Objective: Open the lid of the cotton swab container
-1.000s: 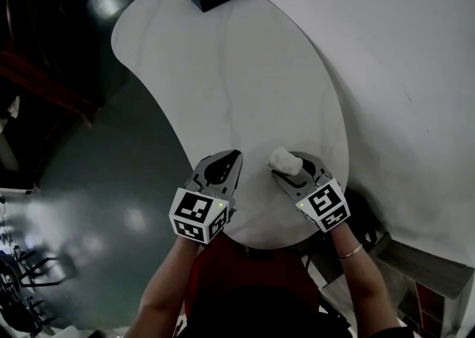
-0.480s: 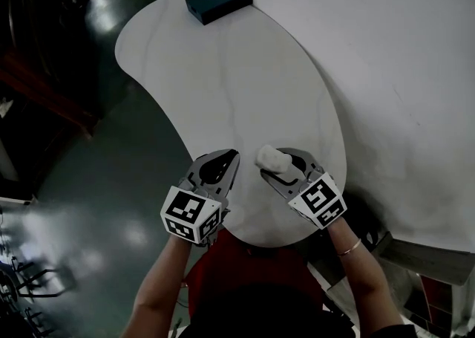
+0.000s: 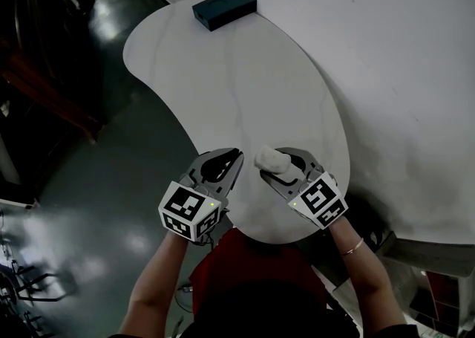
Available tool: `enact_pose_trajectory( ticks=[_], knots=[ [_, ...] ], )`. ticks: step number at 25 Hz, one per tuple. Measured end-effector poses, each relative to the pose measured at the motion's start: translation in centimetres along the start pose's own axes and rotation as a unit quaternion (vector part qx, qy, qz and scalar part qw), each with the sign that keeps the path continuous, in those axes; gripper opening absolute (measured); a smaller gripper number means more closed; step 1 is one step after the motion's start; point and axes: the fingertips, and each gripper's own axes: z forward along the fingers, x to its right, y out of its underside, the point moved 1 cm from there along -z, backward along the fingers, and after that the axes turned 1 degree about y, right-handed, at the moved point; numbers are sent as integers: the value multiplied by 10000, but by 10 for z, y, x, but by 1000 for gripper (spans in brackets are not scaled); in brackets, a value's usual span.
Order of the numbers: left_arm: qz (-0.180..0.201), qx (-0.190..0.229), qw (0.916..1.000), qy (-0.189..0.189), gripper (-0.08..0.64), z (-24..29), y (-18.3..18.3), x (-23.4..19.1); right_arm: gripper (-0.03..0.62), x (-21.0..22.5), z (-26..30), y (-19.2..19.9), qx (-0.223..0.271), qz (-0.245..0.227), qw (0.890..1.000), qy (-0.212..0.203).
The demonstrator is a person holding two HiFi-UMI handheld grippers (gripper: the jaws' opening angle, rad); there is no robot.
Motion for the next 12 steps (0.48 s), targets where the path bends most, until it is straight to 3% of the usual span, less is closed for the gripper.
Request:
enact_pose_trajectory(
  ticks=[8, 12],
  knots=[
    [103, 12, 9988, 481, 32, -14, -6, 14, 230, -14, 7, -2, -75, -15, 10000, -64],
    [259, -79, 9968, 747, 108, -17, -7, 16, 230, -20, 12, -7, -54, 82, 9999, -64]
  ],
)
